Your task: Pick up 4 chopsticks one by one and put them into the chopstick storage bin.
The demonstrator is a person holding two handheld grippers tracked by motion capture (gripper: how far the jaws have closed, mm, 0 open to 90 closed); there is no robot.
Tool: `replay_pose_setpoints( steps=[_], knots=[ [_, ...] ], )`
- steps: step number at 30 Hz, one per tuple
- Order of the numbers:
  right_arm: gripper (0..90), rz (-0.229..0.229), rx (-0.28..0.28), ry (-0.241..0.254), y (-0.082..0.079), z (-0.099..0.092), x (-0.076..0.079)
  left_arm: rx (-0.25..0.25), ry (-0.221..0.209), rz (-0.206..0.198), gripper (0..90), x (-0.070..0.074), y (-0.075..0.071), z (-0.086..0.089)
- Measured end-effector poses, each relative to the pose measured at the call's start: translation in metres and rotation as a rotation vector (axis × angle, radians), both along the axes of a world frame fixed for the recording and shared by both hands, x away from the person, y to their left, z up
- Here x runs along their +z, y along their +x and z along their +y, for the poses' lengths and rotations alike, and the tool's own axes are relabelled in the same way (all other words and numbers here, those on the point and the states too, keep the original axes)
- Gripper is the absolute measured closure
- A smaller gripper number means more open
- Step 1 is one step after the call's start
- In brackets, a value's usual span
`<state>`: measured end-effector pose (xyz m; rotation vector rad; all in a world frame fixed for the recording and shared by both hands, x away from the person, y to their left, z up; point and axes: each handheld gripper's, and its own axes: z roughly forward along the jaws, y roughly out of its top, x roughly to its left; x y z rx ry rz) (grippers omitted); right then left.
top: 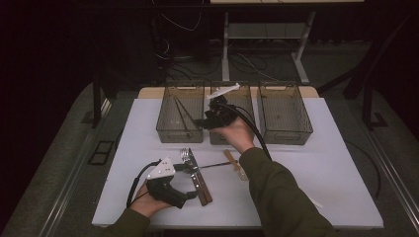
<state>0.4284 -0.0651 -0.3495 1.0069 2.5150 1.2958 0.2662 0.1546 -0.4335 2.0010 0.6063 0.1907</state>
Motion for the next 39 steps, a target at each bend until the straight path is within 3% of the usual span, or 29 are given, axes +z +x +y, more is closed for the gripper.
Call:
replay_pose_setpoints(
  steps=[11, 25, 39],
  knots=[
    [38.8, -0.021, 0.001, 0.007, -0.023, -0.045, 0.001, 0.002, 0.016, -0.002, 0.0, 0.000, 0.001, 0.003],
    [35.0, -0.009, -0.005, 0.007, -0.049, -0.102, -0.019, 0.008, 0.014, -0.009, 0.0, 0.001, 0.000, 0.002],
    [34.6, -0.029, 0.007, 0.015, -0.090, -0.147, -0.032, 0.024, 0.013, -0.014, 0.0, 0.001, 0.002, 0.004]
  ],
)
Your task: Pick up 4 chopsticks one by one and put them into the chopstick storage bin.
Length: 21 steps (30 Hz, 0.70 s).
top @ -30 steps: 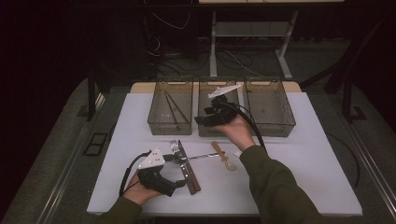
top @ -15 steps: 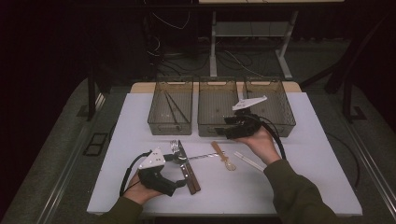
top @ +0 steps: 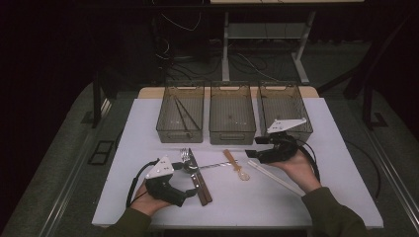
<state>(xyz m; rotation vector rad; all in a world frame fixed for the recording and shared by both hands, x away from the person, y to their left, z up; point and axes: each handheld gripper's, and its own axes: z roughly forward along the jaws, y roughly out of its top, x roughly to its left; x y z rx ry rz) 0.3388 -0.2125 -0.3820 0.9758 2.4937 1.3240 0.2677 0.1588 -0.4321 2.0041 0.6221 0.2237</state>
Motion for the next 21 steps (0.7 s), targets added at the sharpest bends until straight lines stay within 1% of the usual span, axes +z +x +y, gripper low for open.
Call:
replay_pose_setpoints(
  steps=[2, 4, 7, 10, 11, 12, 16, 19, 21],
  knots=[
    [34.5, 0.005, -0.004, 0.007, -0.004, -0.005, -0.004, 0.006, -0.007, 0.003, 0.0, 0.000, 0.000, 0.000],
    [33.8, 0.013, -0.001, 0.014, -0.008, -0.008, -0.007, 0.001, -0.003, -0.002, 0.0, 0.000, -0.001, 0.000],
    [32.3, 0.019, 0.011, -0.005, -0.015, -0.012, -0.013, 0.002, -0.006, 0.000, 0.0, 0.001, 0.000, 0.000],
    [32.4, 0.032, 0.010, -0.005, -0.020, -0.020, -0.017, -0.001, -0.010, -0.001, 0.0, 0.001, -0.001, 0.001],
    [32.4, 0.029, 0.011, -0.008, -0.022, -0.022, -0.019, -0.005, -0.008, -0.003, 0.0, 0.001, -0.002, 0.001],
    [32.4, 0.032, 0.010, -0.010, -0.024, -0.025, -0.019, -0.008, -0.004, -0.006, 0.0, 0.001, -0.001, 0.000],
    [32.5, 0.039, 0.002, -0.002, -0.032, -0.039, -0.021, -0.001, -0.010, -0.003, 0.0, 0.001, -0.002, 0.000],
    [32.5, 0.047, -0.002, -0.012, -0.038, -0.048, -0.024, -0.008, -0.004, -0.009, 0.0, 0.002, -0.002, 0.000],
    [32.4, 0.042, -0.005, -0.017, -0.042, -0.054, -0.025, -0.004, -0.010, -0.006, 0.0, 0.002, -0.002, -0.001]
  ],
)
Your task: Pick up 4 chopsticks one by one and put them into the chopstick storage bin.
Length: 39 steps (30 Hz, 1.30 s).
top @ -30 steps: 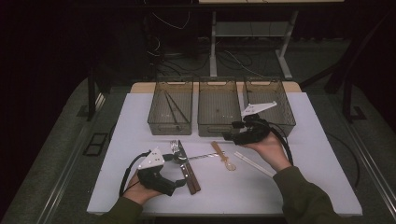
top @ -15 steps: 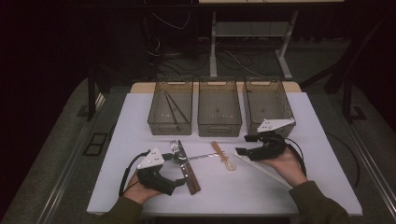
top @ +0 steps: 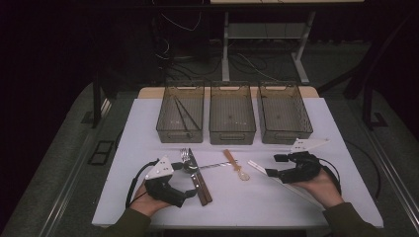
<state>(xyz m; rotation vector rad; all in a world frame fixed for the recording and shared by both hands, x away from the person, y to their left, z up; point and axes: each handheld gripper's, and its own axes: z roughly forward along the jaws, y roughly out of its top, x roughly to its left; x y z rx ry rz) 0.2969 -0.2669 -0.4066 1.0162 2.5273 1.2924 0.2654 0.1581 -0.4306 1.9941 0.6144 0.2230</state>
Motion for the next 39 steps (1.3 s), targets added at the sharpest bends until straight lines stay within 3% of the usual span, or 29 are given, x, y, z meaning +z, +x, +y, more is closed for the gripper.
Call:
replay_pose_setpoints(
  steps=[10, 17, 21, 27, 31, 39],
  knots=[
    [34.1, 0.021, -0.058, 0.003, -0.012, -0.038, -0.003, -0.004, 0.000, 0.002, 0.0, 0.000, -0.001, -0.001],
    [45.6, 0.034, -0.062, -0.058, -0.015, -0.051, -0.007, -0.008, -0.002, 0.003, 0.0, 0.000, -0.001, -0.001],
    [52.9, 0.055, -0.043, -0.129, -0.015, -0.052, -0.010, -0.008, -0.003, 0.006, 0.0, 0.000, 0.001, 0.000],
    [67.8, 0.107, 0.005, -0.178, -0.018, -0.049, -0.015, -0.014, 0.001, 0.003, 0.0, 0.000, 0.000, -0.001],
    [72.4, 0.121, 0.032, -0.220, -0.020, -0.046, -0.017, -0.012, 0.004, 0.002, 0.0, 0.001, 0.000, 0.000],
    [78.8, 0.140, 0.048, -0.254, -0.019, -0.041, -0.018, -0.020, 0.008, 0.001, 0.0, 0.001, 0.000, -0.001]
  ],
)
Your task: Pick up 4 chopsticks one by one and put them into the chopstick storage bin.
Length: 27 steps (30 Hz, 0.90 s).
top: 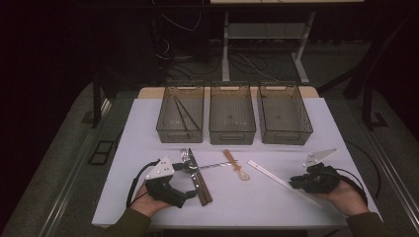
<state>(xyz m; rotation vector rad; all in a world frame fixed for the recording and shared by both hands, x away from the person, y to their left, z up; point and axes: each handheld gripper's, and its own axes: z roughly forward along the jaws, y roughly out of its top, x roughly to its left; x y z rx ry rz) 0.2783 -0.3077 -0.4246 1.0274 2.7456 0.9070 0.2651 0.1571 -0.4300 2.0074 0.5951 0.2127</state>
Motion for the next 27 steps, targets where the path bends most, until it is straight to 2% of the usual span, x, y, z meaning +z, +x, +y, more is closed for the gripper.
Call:
replay_pose_setpoints(
  steps=[2, 5, 20, 27],
  knots=[
    [79.1, 0.001, 0.001, -0.027, 0.001, 0.002, -0.002, 0.004, -0.005, 0.003, 0.0, 0.000, 0.000, 0.000],
    [80.1, 0.010, 0.008, -0.041, 0.001, 0.003, -0.004, 0.001, -0.004, 0.002, 0.0, 0.000, 0.000, 0.000],
    [81.9, 0.013, 0.021, -0.080, 0.002, 0.006, -0.004, 0.003, 0.002, 0.002, 0.0, 0.000, 0.000, 0.000],
    [81.9, 0.026, 0.045, -0.151, 0.007, 0.017, -0.002, 0.002, 0.000, 0.001, 0.0, 0.000, 0.000, -0.001]
  ],
)
